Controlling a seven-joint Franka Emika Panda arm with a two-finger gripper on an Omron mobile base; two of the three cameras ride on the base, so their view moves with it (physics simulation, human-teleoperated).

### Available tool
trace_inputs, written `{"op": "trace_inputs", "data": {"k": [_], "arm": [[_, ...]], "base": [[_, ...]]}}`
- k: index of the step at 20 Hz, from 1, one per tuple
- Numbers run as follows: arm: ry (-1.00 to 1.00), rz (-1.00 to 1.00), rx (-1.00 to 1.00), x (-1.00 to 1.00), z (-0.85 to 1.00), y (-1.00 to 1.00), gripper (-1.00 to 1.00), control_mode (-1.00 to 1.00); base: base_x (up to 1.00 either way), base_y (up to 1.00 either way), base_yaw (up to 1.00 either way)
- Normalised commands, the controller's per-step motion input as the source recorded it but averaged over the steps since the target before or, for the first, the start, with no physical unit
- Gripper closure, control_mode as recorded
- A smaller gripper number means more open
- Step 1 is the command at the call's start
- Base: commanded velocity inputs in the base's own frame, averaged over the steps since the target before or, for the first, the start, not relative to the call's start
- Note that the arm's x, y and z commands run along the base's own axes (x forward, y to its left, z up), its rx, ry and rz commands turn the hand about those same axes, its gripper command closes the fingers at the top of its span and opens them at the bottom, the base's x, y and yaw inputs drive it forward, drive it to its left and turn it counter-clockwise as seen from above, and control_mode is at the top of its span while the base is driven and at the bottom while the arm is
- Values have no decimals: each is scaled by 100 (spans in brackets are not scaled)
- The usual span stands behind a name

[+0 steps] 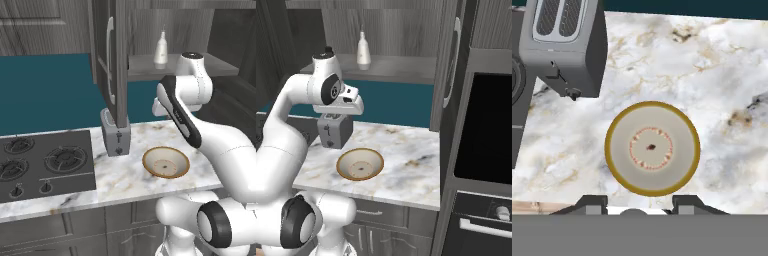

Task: Retrieve the bottle and the shaker from the cabinet and place them next to the mixing bowl on the counter. Then add garlic from the fridge to the mixing bowl.

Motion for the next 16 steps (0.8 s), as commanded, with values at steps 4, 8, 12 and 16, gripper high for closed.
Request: {"op": "trace_inputs", "data": {"k": [4, 8, 12, 16], "arm": [[-8, 0, 0, 0, 10, 0, -100, -100], [-19, 0, 0, 0, 35, 0, -100, -100], [-23, 0, 0, 0, 48, 0, -100, -100], [-25, 0, 2, 0, 52, -1, -100, -100]], "base": [[0, 0, 0], [0, 0, 0], [0, 0, 0], [0, 0, 0]]}}
